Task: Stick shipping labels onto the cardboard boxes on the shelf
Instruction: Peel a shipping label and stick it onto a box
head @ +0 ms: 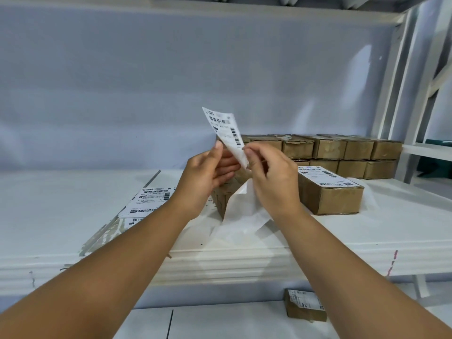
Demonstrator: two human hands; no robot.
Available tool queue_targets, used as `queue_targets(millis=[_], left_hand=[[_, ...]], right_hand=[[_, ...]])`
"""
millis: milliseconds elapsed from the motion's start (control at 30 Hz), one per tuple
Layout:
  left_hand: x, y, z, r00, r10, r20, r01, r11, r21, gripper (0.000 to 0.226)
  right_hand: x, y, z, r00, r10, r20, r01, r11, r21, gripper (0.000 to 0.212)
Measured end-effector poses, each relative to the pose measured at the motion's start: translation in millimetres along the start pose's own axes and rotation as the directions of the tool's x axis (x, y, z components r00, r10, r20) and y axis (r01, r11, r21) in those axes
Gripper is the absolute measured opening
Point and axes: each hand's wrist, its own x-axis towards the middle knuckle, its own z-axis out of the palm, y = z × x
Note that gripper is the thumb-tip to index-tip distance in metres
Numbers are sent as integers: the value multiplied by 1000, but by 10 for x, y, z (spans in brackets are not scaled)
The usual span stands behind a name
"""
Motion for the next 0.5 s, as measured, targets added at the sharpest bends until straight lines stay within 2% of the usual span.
queue_targets(millis=[67,167,233,367,500], left_hand=[[19,14,-21,999,-41,-25,38,993,-108,33],[35,-5,-49,998,-46,-52,39,989,-140,20],[40,-28,-61,996,-58,-70,48,989,-141,15],[47,-42,-60,992,-96,-81,81,982,-171,19],[60,-41,-62,985,-112,-134,91,984,-150,21]], right_hand=[[-22,-3,22,998,-34,62,34,999,1,11],[-41,-4,38,989,-45,143,43,999,20,11],[-47,-31,21,980,29,196,-36,999,29,10],[-15,-49,-30,936,235,264,-248,969,17,17],[20,-80,-100,901,360,244,-400,906,139,34]])
